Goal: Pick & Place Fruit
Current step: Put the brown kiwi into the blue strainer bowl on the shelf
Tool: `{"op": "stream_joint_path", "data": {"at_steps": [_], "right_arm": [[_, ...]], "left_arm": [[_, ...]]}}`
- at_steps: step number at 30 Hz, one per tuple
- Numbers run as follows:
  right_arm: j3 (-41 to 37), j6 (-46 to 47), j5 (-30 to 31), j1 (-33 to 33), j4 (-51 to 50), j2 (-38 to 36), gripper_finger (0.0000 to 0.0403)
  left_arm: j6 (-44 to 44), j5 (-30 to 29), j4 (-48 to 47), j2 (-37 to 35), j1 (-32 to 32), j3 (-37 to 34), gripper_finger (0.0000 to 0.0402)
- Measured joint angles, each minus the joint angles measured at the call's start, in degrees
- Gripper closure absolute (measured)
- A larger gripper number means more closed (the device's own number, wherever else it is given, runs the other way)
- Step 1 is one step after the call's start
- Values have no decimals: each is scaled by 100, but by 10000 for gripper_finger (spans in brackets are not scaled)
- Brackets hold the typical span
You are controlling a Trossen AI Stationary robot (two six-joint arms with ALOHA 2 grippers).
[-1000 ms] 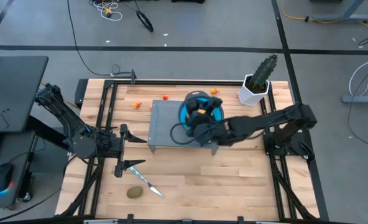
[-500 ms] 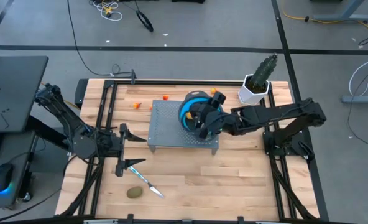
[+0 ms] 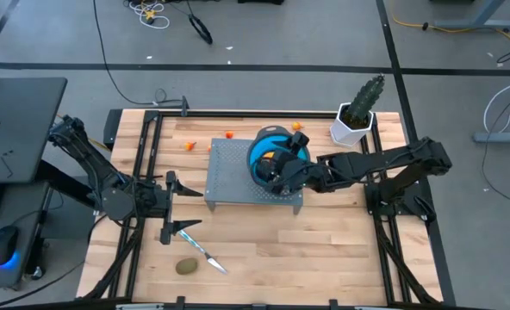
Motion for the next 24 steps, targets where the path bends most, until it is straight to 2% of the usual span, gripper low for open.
{"op": "stream_joint_path", "data": {"at_steps": [4,7,11,16,20,24], "right_arm": [[0,-665,-97,235,992,0,48],[0,-1213,-787,305,1685,0,48],[-91,-1635,-2149,242,2187,-2,48],[-371,-2053,-3120,213,2707,2,48],[-592,-2296,-4012,221,2862,0,48],[-821,-2219,-4430,227,3010,0,47]], "left_arm": [[372,-8,5,0,8,0,65],[373,-28,16,62,86,5,65],[-283,169,-12,184,142,9,65],[-1192,1395,-91,179,44,43,65],[-2145,1468,-519,372,-234,63,65],[-3055,1691,-1139,908,-405,56,65]]}}
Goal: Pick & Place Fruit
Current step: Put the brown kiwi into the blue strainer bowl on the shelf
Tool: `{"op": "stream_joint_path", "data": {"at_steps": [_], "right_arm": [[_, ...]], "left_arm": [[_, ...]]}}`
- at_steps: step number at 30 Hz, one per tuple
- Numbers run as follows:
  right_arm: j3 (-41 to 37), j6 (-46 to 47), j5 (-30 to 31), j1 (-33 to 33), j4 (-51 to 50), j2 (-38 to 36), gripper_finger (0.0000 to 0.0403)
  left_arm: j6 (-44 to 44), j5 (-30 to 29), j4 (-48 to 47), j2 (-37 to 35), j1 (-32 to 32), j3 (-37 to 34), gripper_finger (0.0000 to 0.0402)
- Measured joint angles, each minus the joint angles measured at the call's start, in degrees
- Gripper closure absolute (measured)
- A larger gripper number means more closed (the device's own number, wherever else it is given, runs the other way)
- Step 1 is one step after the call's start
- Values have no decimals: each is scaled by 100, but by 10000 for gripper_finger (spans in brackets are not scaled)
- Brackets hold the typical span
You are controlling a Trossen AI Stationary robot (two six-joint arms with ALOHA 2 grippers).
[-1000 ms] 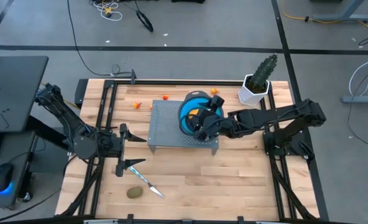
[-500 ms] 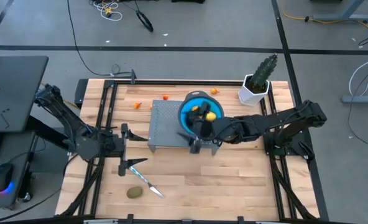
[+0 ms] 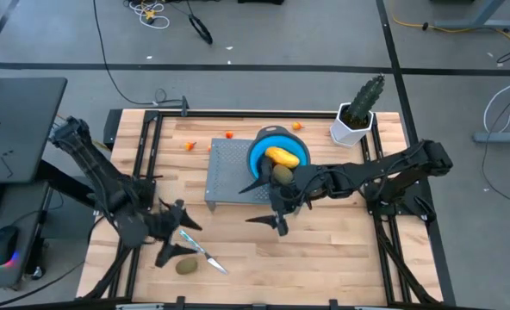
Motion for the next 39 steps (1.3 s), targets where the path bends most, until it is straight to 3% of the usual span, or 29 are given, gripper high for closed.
{"op": "stream_joint_path", "data": {"at_steps": [3,9,14,24,39], "right_arm": [[-156,45,-73,10,43,2,47],[-171,85,151,120,45,2,47],[-170,178,273,240,95,2,47],[-171,74,272,389,401,2,47],[-171,22,423,373,211,2,47]], "left_arm": [[-489,650,-713,506,29,235,65],[-1660,1703,-2635,1720,-36,1376,65],[-2186,2134,-3054,2711,-287,1968,65],[-2251,2552,-3295,4062,-402,2145,65],[-2428,2069,-3182,4161,-402,2094,65]]}}
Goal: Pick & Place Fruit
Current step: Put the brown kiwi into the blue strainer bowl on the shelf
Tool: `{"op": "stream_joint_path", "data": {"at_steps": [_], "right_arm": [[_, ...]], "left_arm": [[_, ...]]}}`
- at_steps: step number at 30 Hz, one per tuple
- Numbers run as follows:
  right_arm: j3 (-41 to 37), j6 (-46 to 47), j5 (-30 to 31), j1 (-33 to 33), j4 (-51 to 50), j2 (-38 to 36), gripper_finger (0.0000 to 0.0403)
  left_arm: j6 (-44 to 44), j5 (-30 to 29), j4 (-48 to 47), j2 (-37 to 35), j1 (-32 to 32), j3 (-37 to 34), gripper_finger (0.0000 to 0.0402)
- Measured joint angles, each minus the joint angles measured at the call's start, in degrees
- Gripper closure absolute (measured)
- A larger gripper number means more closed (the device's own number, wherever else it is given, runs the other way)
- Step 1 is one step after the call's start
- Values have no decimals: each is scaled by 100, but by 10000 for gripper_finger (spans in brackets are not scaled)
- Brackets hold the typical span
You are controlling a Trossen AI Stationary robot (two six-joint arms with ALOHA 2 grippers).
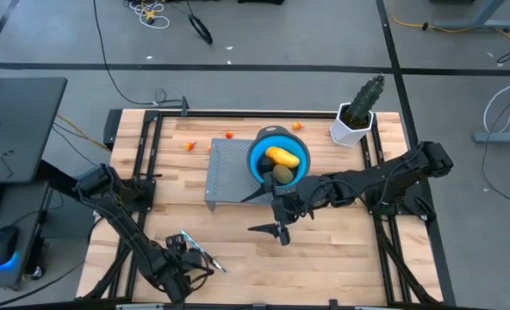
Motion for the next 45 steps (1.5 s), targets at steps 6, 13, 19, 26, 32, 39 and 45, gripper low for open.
{"op": "stream_joint_path", "data": {"at_steps": [6,13,19,26,32,39,45], "right_arm": [[2,0,1,0,6,0,47],[1,1,0,0,6,0,47],[2,0,0,0,6,0,47],[2,0,0,0,7,0,47],[2,0,157,0,8,0,47],[2,0,153,2,6,0,47],[2,0,152,0,8,0,47]], "left_arm": [[-230,-111,-116,-2,0,0,65],[-363,-36,-122,-2,0,-4,65],[-647,77,212,-7,0,-474,65],[-791,308,295,-7,0,-820,65],[-719,209,310,-7,7,-822,99],[-593,144,326,-7,13,-826,170],[-455,149,423,-7,13,-826,186]]}}
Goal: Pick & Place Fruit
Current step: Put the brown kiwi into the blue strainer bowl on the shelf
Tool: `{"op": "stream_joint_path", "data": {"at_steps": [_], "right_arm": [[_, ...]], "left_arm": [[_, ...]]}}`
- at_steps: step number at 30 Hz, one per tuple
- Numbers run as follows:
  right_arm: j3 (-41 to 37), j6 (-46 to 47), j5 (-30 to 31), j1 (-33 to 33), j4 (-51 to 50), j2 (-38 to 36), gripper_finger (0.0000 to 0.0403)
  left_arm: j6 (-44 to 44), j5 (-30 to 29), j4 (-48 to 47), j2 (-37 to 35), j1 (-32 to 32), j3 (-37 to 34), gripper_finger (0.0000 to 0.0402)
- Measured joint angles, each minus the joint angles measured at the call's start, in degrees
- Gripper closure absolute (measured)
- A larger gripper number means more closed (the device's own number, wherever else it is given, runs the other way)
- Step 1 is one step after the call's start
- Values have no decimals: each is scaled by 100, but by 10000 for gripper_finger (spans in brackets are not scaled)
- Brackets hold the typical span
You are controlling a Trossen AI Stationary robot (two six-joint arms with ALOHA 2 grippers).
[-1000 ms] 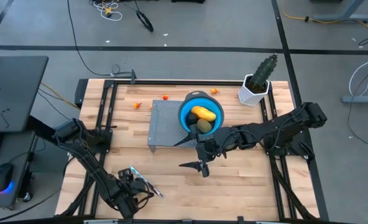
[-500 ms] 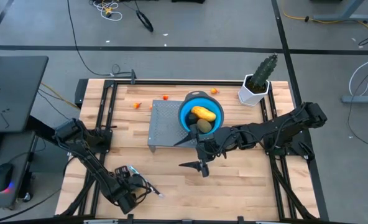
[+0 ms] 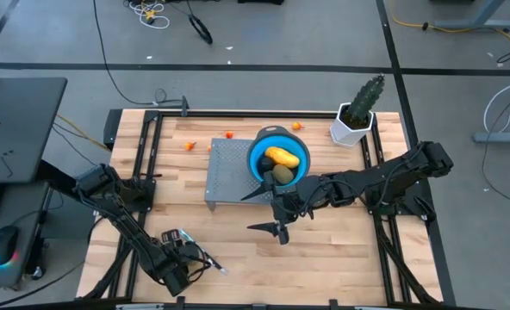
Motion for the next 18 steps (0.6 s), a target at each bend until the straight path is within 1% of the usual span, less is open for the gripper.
{"op": "stream_joint_path", "data": {"at_steps": [5,10,12,13,15,18], "right_arm": [[0,0,-2,2,-4,0,47],[0,0,-2,2,-4,0,47],[0,2,-4,0,-4,0,47],[0,1,-4,2,-6,0,47],[0,1,-10,2,-19,0,47],[0,-1,-227,5,-43,0,47]], "left_arm": [[23,38,-2,-3,4,0,182],[80,382,-163,-152,122,1,195],[52,409,-331,-278,163,69,198],[57,369,-400,-346,173,127,198],[100,102,-507,-547,173,264,194],[167,-529,-492,-979,170,468,188]]}}
